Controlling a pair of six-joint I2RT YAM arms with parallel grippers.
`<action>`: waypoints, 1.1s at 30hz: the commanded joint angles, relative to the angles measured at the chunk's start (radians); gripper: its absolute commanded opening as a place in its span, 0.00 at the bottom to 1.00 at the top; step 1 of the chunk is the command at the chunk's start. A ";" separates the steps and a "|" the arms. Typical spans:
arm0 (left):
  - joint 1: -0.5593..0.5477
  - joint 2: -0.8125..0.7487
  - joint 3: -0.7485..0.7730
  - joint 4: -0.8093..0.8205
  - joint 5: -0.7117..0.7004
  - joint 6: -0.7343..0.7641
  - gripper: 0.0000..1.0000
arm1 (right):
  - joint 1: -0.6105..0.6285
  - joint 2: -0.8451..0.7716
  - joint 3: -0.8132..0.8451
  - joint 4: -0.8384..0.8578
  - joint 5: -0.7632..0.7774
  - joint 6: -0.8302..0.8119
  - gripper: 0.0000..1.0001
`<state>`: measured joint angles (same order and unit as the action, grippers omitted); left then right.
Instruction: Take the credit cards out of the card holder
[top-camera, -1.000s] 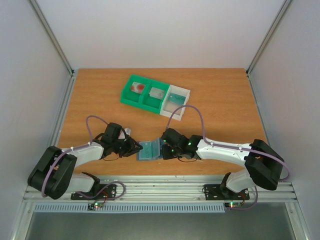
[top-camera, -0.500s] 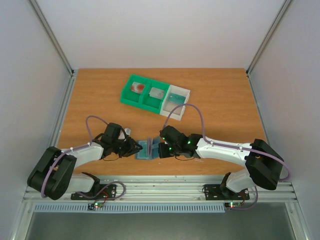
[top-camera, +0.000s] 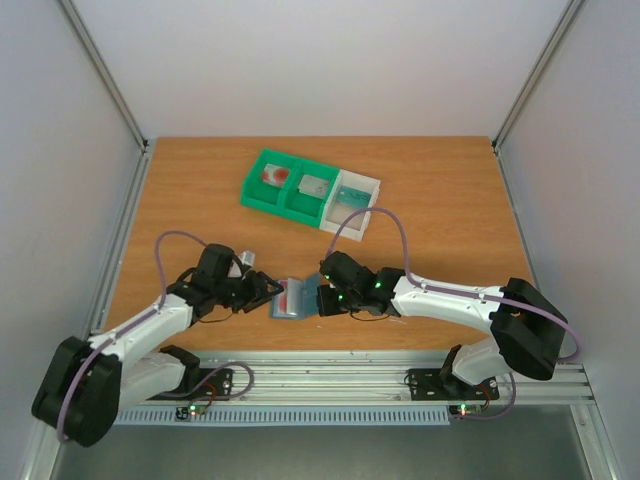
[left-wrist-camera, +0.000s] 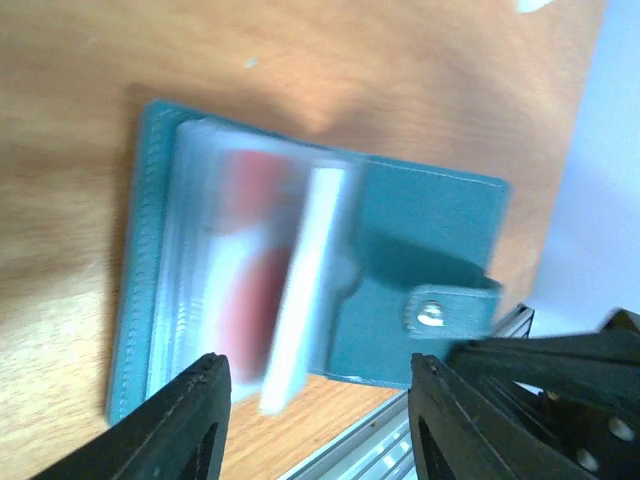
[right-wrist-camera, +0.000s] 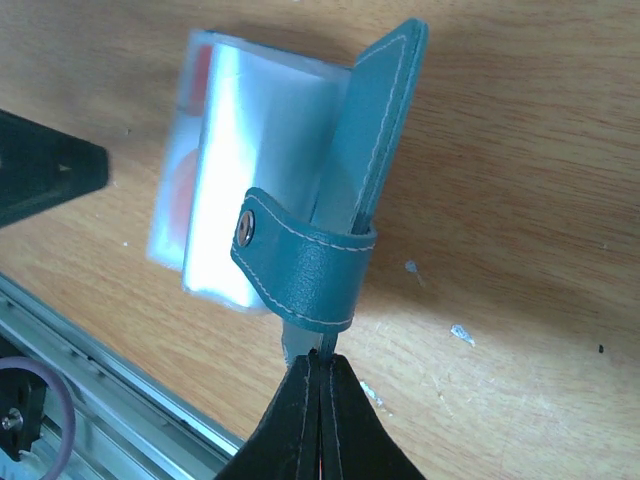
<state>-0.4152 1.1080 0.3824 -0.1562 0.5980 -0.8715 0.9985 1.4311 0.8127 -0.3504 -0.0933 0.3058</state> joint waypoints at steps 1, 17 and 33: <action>-0.004 -0.103 0.071 -0.089 -0.030 0.009 0.51 | 0.002 -0.002 0.011 -0.010 0.028 -0.010 0.01; -0.004 0.075 0.021 0.307 0.075 -0.084 0.62 | 0.002 0.000 -0.015 0.014 0.043 -0.028 0.01; -0.004 0.333 0.003 0.575 0.131 -0.142 0.62 | 0.002 0.008 -0.048 0.033 0.082 -0.062 0.01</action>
<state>-0.4160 1.4208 0.4030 0.3019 0.7113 -1.0065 0.9985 1.4315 0.7799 -0.3386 -0.0429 0.2634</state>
